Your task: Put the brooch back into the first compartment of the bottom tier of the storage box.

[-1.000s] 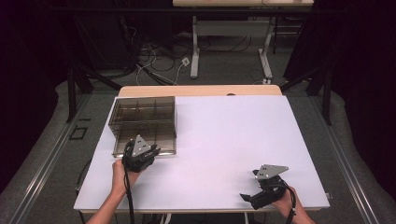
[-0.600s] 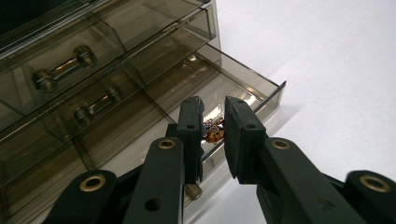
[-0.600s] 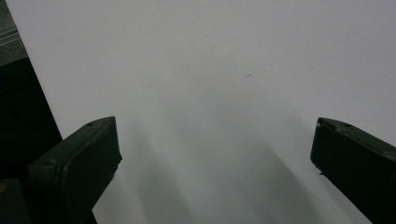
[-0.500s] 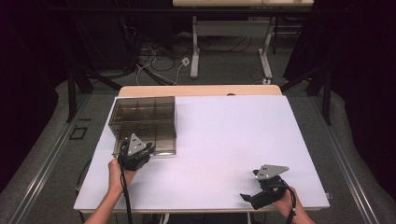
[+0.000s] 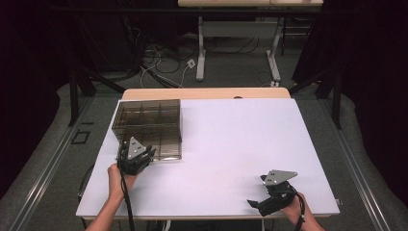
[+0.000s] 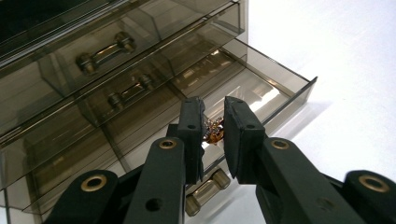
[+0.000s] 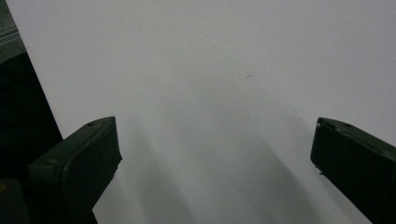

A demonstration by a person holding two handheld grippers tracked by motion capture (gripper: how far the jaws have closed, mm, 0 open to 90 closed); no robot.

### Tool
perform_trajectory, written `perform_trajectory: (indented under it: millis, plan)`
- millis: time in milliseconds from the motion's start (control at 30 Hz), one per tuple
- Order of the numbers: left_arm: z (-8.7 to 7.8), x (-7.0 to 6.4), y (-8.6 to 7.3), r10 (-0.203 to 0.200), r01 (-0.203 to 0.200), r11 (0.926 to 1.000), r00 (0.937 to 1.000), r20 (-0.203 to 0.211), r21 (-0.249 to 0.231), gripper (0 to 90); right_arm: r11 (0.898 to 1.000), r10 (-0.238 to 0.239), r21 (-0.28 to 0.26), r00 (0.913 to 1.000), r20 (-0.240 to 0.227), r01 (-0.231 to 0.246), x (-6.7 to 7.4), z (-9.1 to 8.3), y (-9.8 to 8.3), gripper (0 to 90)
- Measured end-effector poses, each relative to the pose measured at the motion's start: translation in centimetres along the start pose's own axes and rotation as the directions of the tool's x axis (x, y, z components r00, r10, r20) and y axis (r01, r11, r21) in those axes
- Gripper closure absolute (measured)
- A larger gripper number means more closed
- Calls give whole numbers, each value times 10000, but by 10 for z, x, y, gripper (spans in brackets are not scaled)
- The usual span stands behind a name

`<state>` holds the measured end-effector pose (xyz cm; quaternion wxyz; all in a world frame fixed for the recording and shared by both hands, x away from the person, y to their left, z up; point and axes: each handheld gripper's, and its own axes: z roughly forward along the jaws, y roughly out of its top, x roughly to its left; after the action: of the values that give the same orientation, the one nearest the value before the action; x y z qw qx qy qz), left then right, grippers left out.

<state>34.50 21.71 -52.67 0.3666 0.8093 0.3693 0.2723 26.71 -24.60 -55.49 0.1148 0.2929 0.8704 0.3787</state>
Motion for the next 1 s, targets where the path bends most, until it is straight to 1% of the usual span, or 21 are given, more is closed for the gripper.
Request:
perform_trajectory:
  millis: [33,67,200,267,300,400,567,600,633,700,733,800,867,900,933,967,1000]
  plan:
    - [0,0,0,-24,24,10000,10000,-48,-5,773,10000,-9,45,10000,4,9,0,0,0,9]
    - [0,1,-1,-114,114,9999,9999,-13,-10,773,10000,-5,51,10000,1,5,0,-1,0,9]
    - [0,2,-1,-58,59,10000,9999,-93,48,775,10000,-11,7,10000,47,11,0,0,0,9]
    - [0,3,-2,-84,84,10000,9999,-98,6,777,10000,-20,16,10000,48,20,1,0,0,9]
    - [0,4,-2,-175,174,9998,9998,-83,-25,778,10000,-20,17,10000,46,20,0,0,0,9]
    - [-2,8,-3,-215,214,9998,9994,-261,-50,779,10000,-27,-46,10000,51,28,0,0,0,9]
    - [-4,14,-6,-594,585,9981,9968,-525,-190,779,10000,-57,26,10000,53,56,0,0,0,9]
    - [-4,16,-6,-530,522,9985,9970,-561,-156,779,10000,-23,27,10000,39,23,0,0,0,9]
    - [-5,17,-7,-485,475,9988,9965,-688,-150,780,10000,-24,23,10000,45,24,0,0,0,9]
    - [-5,19,-8,-666,655,9977,9954,-687,-182,780,10000,-25,21,10000,50,25,0,0,0,9]
    - [-5,20,-8,-631,619,9979,9949,-789,-175,780,10000,-26,17,10000,51,25,0,0,0,8]
    - [-6,22,-9,-720,709,9973,9941,-810,-176,780,10000,-28,48,10000,-13,28,0,-1,0,9]
    - [-6,24,-10,-852,840,9963,9921,-921,-172,780,10000,-28,9,10000,47,28,0,0,0,9]
    - [-6,25,-11,-838,828,9965,9919,-955,-144,780,10000,-34,11,10000,40,34,0,0,0,9]
    - [-6,26,-12,-903,898,9959,9909,-1001,-91,780,10000,-37,7,10000,45,37,0,0,0,8]
    - [-6,28,-12,-896,895,9960,9898,-1111,-61,780,10000,-40,6,10000,53,40,0,0,0,8]
    - [-5,28,-13,-1002,1005,9949,9891,-1076,-28,780,10000,-29,3,10000,62,29,0,0,0,9]
